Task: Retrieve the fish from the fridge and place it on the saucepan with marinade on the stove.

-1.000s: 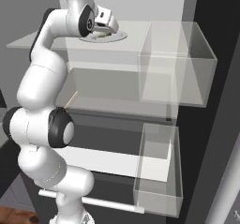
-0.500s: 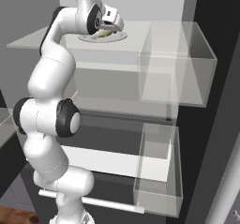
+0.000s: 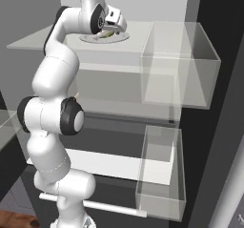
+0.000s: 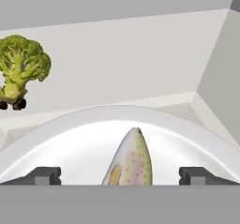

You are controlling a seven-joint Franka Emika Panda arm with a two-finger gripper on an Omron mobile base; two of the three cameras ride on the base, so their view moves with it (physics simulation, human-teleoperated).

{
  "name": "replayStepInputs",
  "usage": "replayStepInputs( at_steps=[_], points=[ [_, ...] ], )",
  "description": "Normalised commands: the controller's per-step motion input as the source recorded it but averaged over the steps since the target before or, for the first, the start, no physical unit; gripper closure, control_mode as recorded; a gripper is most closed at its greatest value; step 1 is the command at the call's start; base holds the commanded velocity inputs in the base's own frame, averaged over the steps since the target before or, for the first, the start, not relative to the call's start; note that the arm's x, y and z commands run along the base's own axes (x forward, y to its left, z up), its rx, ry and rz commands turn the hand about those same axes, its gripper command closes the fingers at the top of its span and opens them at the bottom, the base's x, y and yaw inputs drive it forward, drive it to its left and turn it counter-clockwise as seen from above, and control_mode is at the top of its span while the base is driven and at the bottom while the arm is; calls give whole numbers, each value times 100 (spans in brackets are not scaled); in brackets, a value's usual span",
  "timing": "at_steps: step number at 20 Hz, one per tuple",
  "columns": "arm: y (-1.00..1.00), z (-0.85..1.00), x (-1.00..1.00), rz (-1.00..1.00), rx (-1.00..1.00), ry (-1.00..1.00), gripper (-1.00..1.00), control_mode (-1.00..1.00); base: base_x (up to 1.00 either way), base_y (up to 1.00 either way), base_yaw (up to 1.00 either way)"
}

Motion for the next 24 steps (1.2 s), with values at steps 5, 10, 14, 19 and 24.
replayStepInputs(
  at_steps=[5,10,14,19,24],
  points=[
    [0,-9,0,0,0,0,-100,-100,0,0,0],
    [0,-8,0,0,1,0,100,-100,0,0,0],
    [0,-2,0,0,0,0,100,-100,0,0,0],
    [0,0,0,0,0,0,100,-100,0,0,0],
    [0,0,-29,0,0,-26,100,-100,0,0,0]
  ],
)
